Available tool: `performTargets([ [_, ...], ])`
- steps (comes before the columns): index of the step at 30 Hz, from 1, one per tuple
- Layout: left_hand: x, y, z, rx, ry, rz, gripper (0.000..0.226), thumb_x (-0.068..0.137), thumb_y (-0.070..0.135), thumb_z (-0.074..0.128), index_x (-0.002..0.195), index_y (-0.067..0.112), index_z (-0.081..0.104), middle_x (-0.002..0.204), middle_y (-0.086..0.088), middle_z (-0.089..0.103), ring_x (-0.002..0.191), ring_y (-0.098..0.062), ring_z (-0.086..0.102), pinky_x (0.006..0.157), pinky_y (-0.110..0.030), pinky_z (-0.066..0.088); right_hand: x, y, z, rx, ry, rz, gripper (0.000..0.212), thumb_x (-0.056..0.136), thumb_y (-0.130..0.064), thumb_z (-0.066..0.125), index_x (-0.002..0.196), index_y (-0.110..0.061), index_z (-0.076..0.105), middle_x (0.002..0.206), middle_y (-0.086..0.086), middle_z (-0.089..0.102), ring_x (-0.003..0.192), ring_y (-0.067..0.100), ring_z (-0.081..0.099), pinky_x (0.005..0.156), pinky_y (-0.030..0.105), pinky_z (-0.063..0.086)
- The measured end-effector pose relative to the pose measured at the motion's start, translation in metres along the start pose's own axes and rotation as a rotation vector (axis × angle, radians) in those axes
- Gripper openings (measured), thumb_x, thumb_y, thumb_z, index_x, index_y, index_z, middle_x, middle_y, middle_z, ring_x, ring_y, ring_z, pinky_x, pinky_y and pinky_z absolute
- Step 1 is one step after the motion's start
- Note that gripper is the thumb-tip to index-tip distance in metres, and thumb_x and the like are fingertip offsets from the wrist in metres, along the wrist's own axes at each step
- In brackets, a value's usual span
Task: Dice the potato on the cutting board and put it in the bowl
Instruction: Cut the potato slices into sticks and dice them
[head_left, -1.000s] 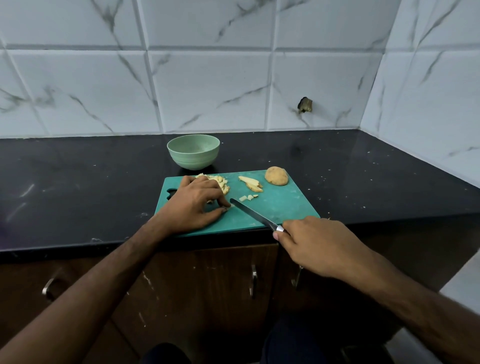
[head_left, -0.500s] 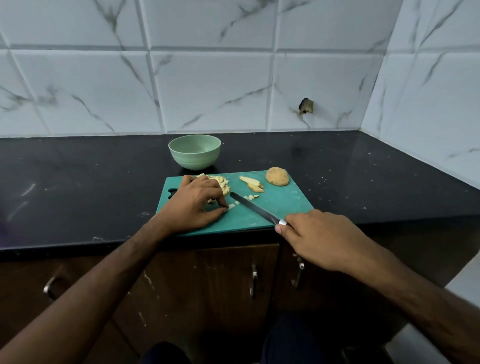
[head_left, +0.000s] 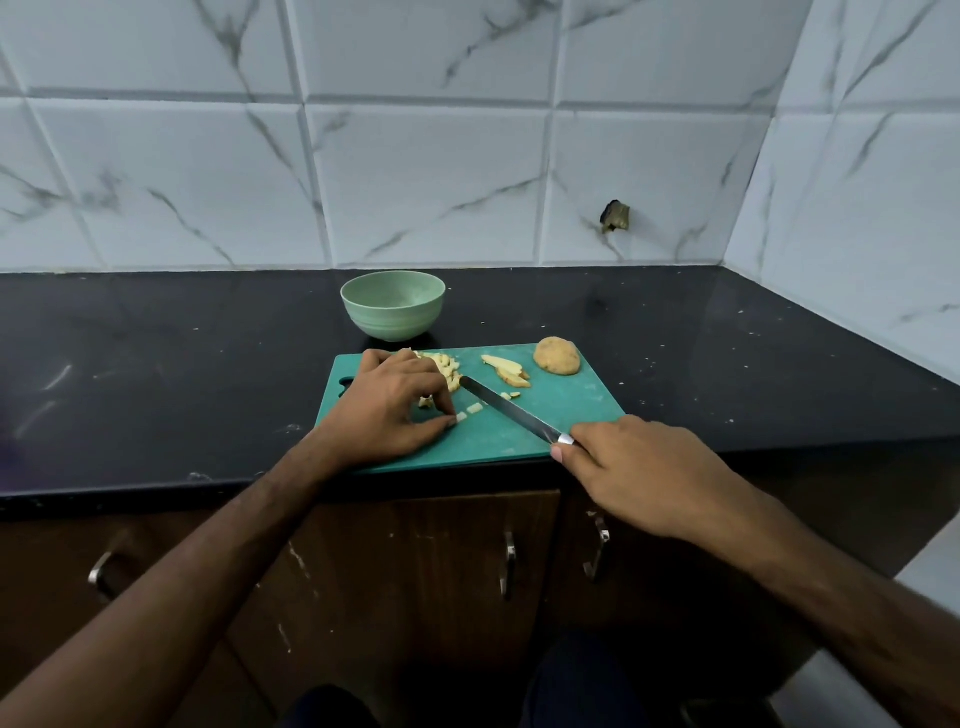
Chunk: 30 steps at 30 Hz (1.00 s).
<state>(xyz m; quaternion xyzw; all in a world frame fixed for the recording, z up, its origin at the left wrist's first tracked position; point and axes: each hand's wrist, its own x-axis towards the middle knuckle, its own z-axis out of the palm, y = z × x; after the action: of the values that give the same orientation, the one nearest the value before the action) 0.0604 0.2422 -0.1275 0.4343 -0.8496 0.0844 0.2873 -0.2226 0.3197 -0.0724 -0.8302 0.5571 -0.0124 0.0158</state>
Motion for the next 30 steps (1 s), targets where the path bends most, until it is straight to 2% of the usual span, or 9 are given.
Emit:
performTargets([
  [5, -0.001, 0.000, -0.001, 0.028, 0.050, -0.037, 0.015, 0.088, 0.047, 0.059, 0.080, 0.034, 0.061, 0.082, 0.020, 0.053, 0.085, -0.003, 0.046, 0.083, -0.034, 0.028, -0.005, -0.001, 0.008, -0.020, -0.029, -0.037, 0.041, 0.106, -0.057, 0.028, 0.077, -0.031, 0.041, 0.078, -0.007, 0.055, 0.070, 0.008, 0.054, 0.062, 0.031, 0.042],
  [9, -0.001, 0.000, 0.000, 0.046, 0.021, -0.033, 0.019, 0.086, 0.057, 0.060, 0.081, 0.038, 0.062, 0.084, 0.021, 0.055, 0.087, -0.004, 0.047, 0.082, -0.035, 0.029, -0.003, -0.003, 0.023, -0.009, -0.020, -0.043, 0.038, 0.106, -0.056, 0.029, 0.084, -0.031, 0.047, 0.078, -0.008, 0.054, 0.069, 0.008, 0.054, 0.063, 0.032, 0.042],
  [14, -0.001, -0.001, 0.001, 0.035, 0.005, -0.026, 0.024, 0.084, 0.061, 0.058, 0.081, 0.038, 0.064, 0.084, 0.022, 0.055, 0.087, -0.003, 0.047, 0.082, -0.033, 0.026, -0.001, -0.005, 0.021, -0.037, 0.001, -0.050, 0.039, 0.106, -0.054, 0.029, 0.081, -0.029, 0.044, 0.076, -0.008, 0.051, 0.065, 0.007, 0.049, 0.056, 0.030, 0.032],
  [18, 0.000, 0.000, 0.001, 0.047, -0.005, -0.029, 0.024, 0.085, 0.062, 0.059, 0.081, 0.038, 0.064, 0.084, 0.023, 0.054, 0.088, -0.003, 0.047, 0.084, -0.035, 0.030, 0.000, -0.001, 0.006, -0.010, -0.104, -0.026, 0.042, 0.106, -0.055, 0.029, 0.078, -0.028, 0.045, 0.080, -0.006, 0.058, 0.069, 0.010, 0.060, 0.060, 0.031, 0.039],
  [20, -0.001, 0.000, 0.001, 0.064, -0.003, -0.040, 0.023, 0.085, 0.060, 0.060, 0.081, 0.038, 0.063, 0.083, 0.023, 0.052, 0.087, -0.003, 0.046, 0.084, -0.037, 0.032, -0.002, 0.004, -0.009, 0.023, -0.193, -0.003, 0.043, 0.106, -0.056, 0.030, 0.081, -0.028, 0.050, 0.080, -0.002, 0.062, 0.056, 0.011, 0.064, 0.060, 0.031, 0.048],
  [22, -0.001, -0.001, 0.001, 0.086, 0.004, -0.051, 0.019, 0.085, 0.056, 0.061, 0.082, 0.038, 0.063, 0.083, 0.022, 0.052, 0.087, -0.003, 0.045, 0.084, -0.039, 0.034, -0.002, 0.012, -0.025, 0.056, -0.285, -0.006, 0.042, 0.107, -0.055, 0.032, 0.084, -0.026, 0.052, 0.077, 0.001, 0.063, 0.049, 0.011, 0.061, 0.059, 0.031, 0.051],
  [24, -0.001, -0.001, 0.002, 0.097, 0.004, -0.050, 0.015, 0.085, 0.053, 0.060, 0.086, 0.038, 0.063, 0.086, 0.021, 0.053, 0.087, -0.003, 0.045, 0.085, -0.041, 0.036, 0.003, 0.025, -0.034, 0.081, -0.328, -0.038, 0.043, 0.107, -0.052, 0.036, 0.081, -0.022, 0.052, 0.071, -0.001, 0.058, 0.053, 0.009, 0.055, 0.058, 0.029, 0.046],
  [27, -0.001, 0.001, 0.002, 0.089, 0.002, -0.045, 0.015, 0.089, 0.047, 0.054, 0.096, 0.036, 0.061, 0.093, 0.021, 0.052, 0.091, -0.004, 0.046, 0.085, -0.042, 0.037, 0.020, 0.054, -0.029, 0.388, -0.323, -0.026, 0.044, 0.107, -0.047, 0.041, 0.081, -0.014, 0.051, 0.053, -0.004, 0.051, 0.040, 0.014, 0.043, 0.042, 0.025, 0.039],
  [30, 0.002, 0.002, 0.002, 0.070, -0.046, 0.008, 0.017, 0.094, 0.042, 0.049, 0.107, 0.035, 0.058, 0.105, 0.019, 0.053, 0.104, -0.007, 0.052, 0.089, -0.038, 0.034, 0.044, 0.073, -0.007, 0.751, -0.186, -0.025, 0.041, 0.108, -0.044, 0.042, 0.082, -0.012, 0.047, 0.049, -0.001, 0.039, 0.037, 0.016, 0.031, 0.036, 0.023, 0.032],
])
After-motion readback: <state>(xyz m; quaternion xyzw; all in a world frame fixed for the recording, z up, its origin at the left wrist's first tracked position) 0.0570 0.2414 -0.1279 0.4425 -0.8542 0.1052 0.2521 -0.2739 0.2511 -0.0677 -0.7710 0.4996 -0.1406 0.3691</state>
